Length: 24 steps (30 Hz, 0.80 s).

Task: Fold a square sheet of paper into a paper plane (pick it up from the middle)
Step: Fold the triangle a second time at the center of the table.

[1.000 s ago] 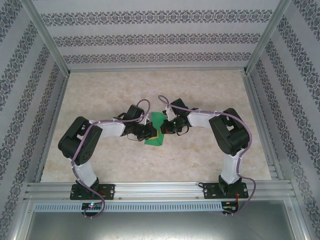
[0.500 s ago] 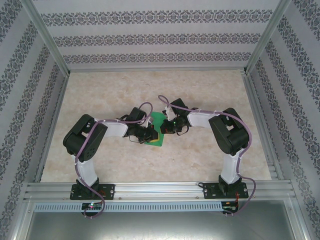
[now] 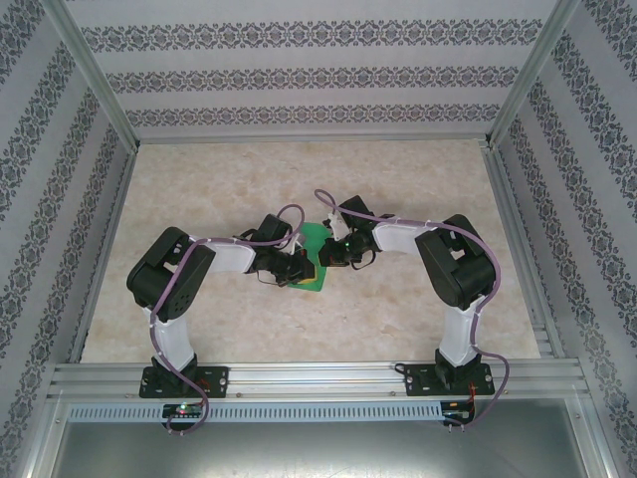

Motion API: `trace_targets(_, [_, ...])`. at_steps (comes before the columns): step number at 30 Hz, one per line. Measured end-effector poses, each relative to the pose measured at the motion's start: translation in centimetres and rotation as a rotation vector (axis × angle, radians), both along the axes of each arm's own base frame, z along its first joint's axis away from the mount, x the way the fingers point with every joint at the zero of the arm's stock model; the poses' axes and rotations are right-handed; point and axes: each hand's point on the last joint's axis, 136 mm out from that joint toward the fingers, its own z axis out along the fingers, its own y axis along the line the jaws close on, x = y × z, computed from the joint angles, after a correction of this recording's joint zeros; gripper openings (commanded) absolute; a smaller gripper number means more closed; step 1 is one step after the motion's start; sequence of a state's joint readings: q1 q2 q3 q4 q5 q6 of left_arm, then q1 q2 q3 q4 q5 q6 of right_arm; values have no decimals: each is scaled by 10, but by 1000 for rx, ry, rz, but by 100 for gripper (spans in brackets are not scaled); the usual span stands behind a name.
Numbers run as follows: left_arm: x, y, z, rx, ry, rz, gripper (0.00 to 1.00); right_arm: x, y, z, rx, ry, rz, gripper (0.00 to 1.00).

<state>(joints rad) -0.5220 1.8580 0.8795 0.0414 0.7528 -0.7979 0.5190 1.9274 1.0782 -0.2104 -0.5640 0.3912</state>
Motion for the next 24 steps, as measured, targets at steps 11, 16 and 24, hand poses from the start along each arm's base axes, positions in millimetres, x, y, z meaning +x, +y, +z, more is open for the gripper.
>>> trace_targets(11, [-1, 1, -1, 9, 5, 3, 4, -7, -13, 62, 44, -87, -94, 30])
trace_targets(16, [0, 1, -2, 11, 5, 4, 3, -30, -10, 75, 40, -100, -115, 10])
trace_targets(24, [-1, 1, -2, 11, 5, 4, 1, -78, 6, 37, -59, 16, -111, 0])
